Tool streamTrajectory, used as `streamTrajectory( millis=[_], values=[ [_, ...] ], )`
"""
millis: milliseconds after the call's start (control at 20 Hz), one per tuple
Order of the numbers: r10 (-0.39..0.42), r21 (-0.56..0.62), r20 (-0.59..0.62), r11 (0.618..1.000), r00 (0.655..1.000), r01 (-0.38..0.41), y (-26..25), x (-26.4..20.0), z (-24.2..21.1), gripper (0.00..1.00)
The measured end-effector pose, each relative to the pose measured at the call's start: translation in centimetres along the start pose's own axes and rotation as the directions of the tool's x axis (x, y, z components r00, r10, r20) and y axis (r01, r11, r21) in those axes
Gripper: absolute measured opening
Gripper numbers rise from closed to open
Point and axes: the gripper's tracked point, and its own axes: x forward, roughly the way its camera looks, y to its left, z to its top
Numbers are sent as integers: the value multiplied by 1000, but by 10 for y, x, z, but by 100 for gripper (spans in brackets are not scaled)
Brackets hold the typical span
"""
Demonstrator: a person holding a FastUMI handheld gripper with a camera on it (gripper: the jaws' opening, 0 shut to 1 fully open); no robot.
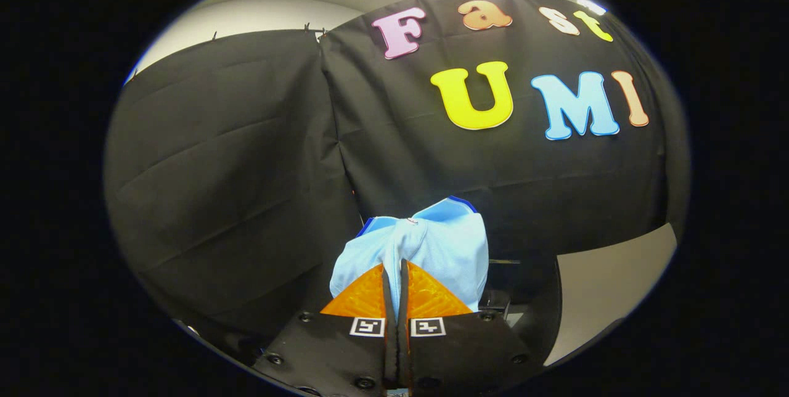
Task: Put the clothes into the washing machine and then close the washing machine lid.
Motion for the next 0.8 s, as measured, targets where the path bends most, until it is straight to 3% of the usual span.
streamTrajectory(
  millis=[800],
  values=[
    [-151, -29, -170, 988, 974, 148, -28, 99, -139, 1]
  ],
)
